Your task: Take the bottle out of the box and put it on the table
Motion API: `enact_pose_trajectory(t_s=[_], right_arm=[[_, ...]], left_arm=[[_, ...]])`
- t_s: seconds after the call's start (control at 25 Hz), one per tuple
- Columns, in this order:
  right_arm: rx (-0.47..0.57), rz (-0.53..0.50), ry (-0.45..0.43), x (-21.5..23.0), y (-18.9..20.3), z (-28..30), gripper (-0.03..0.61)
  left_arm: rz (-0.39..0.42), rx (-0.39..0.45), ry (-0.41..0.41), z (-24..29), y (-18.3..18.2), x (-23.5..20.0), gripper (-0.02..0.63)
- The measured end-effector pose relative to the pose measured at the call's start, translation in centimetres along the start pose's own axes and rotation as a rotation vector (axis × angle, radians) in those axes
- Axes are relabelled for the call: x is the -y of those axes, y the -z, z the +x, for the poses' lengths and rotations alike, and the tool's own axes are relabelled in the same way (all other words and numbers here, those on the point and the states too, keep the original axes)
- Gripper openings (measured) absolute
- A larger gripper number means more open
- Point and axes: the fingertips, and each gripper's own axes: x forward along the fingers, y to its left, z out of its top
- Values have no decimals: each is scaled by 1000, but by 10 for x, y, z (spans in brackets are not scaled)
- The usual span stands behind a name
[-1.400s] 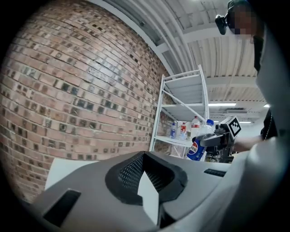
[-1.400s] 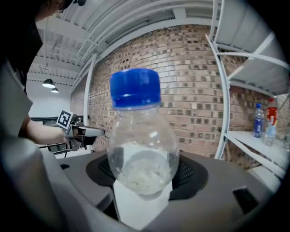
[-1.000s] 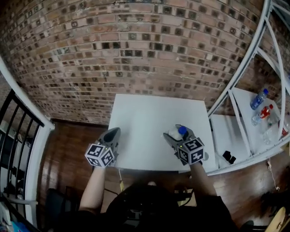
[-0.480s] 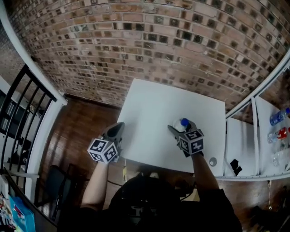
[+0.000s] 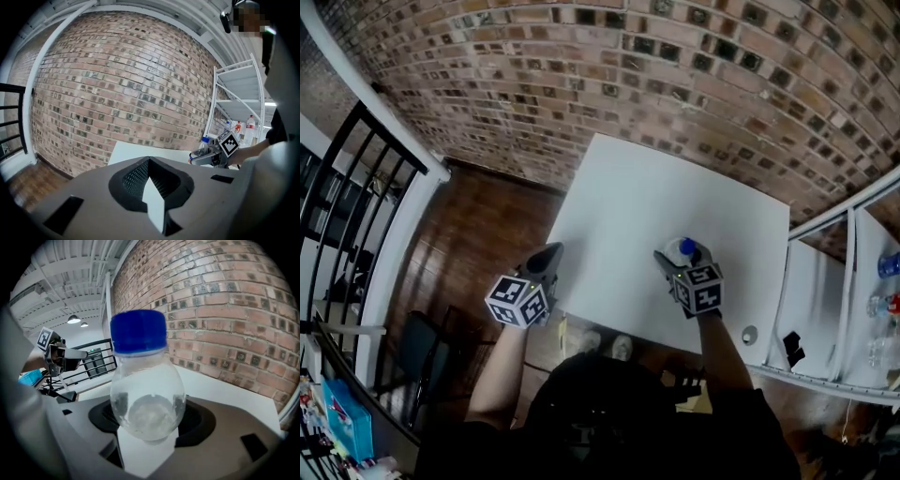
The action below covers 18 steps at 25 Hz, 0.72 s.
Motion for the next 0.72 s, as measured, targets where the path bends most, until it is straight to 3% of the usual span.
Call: enact_pose_trajectory(t_s=[0.28, 0.64, 0.72], right_arm=[[38, 11, -8, 2, 2, 13, 319], [99, 44, -9, 1, 1, 15, 333], [96, 60, 2, 3, 5, 15, 379]], left_arm=[[-27, -42, -21, 1, 19, -9, 2], [-38, -14, -67, -4, 17, -20, 2], [-42, -7, -67, -6, 15, -19, 2]])
